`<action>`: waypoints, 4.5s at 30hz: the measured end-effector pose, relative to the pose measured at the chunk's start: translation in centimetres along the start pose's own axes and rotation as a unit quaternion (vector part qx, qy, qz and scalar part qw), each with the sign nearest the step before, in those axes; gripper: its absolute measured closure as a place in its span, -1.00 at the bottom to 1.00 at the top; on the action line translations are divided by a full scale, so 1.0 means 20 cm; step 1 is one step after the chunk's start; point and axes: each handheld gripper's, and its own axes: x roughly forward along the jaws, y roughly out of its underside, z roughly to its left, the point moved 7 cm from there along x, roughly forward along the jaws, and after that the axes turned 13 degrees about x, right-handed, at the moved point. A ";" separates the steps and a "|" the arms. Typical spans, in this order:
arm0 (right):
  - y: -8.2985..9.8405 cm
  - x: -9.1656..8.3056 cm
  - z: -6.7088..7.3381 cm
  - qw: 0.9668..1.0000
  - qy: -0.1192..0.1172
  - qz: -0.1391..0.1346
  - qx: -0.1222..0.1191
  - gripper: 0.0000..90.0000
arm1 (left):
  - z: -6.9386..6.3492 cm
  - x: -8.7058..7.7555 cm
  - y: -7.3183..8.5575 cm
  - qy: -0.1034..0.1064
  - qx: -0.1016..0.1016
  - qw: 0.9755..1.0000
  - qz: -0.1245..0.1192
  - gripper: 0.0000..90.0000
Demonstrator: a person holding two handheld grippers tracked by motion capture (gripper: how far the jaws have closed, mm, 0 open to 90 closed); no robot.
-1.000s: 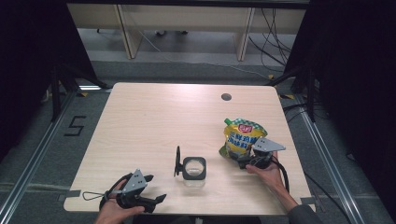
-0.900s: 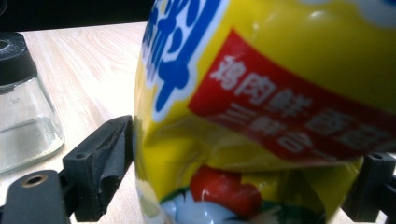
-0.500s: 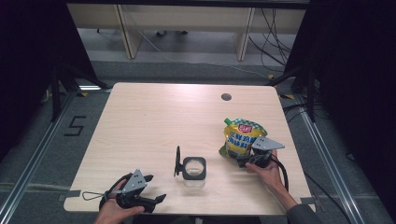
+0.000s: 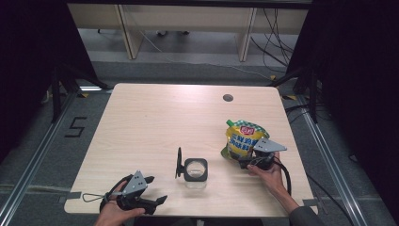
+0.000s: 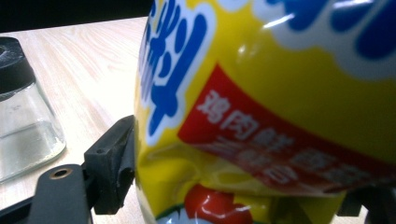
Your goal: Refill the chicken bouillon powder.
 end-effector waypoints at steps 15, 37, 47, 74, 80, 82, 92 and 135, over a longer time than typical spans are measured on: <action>-0.04 -0.07 0.05 0.997 0.034 0.016 -0.060 -0.53 | 0.02 -0.01 0.00 0.000 0.018 1.000 -0.001 -0.59; -0.09 -0.23 0.22 0.954 0.093 0.057 -0.280 -0.53 | 0.02 -0.01 0.00 -0.002 0.016 1.000 0.001 -0.59; -0.10 -0.27 0.28 0.930 0.116 0.071 -0.340 -0.53 | 0.01 -0.01 0.00 -0.003 0.010 1.000 -0.001 -0.59; -0.13 -0.26 0.39 0.830 0.151 0.099 -0.528 -0.51 | 0.00 0.00 0.00 -0.002 -0.001 1.000 -0.001 -0.59; -0.14 -0.26 0.39 0.810 0.178 0.116 -0.547 -0.51 | 0.00 0.00 0.01 -0.002 -0.001 1.000 -0.005 -0.59; -0.15 -0.24 0.40 0.802 0.157 0.103 -0.567 -0.51 | 0.00 0.00 0.01 -0.001 0.000 1.000 -0.001 -0.59; -0.19 -0.24 0.38 0.772 0.175 0.111 -0.601 -0.51 | 0.01 -0.01 0.01 -0.001 0.019 1.000 0.004 -0.59; -0.18 -0.26 0.45 0.714 0.266 0.123 -0.636 -0.45 | 0.00 0.00 0.01 -0.001 -0.001 1.000 0.000 -0.59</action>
